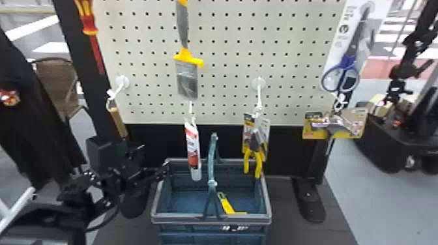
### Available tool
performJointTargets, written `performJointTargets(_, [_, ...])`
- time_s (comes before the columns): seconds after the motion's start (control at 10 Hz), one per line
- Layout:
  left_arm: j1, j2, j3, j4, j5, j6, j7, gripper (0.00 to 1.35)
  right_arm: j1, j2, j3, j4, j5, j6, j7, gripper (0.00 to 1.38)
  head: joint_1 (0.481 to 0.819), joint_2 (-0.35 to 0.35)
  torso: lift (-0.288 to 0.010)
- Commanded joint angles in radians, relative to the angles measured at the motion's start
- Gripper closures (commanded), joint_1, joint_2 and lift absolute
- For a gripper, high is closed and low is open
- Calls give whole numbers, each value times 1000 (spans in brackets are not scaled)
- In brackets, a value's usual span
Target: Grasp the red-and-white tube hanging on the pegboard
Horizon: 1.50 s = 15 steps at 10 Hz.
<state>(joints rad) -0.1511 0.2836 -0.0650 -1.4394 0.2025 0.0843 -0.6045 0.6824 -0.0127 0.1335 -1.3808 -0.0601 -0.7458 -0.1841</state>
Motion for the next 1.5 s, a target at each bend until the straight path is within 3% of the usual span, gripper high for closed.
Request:
performJointTargets(0.0, [-48,9,-48,34,37,11,-3,239,-1,5,0,5,0,-1,5,262,549,0,-100])
performJointTargets(0.4, [-188,31,-190,130,115,29,-21,185,-14,11,0,15,0,0,21,262,549,0,-100])
performJointTargets(0.9, [-319,52,-274,260,199,83,-43,99,-27,14,0,27,-1,-1,34,262,549,0,-100])
performJointTargets(1.4, [-381,22,-355,351,244,49,-55,87,-38,14,0,39,-3,-1,46,262,549,0,-100])
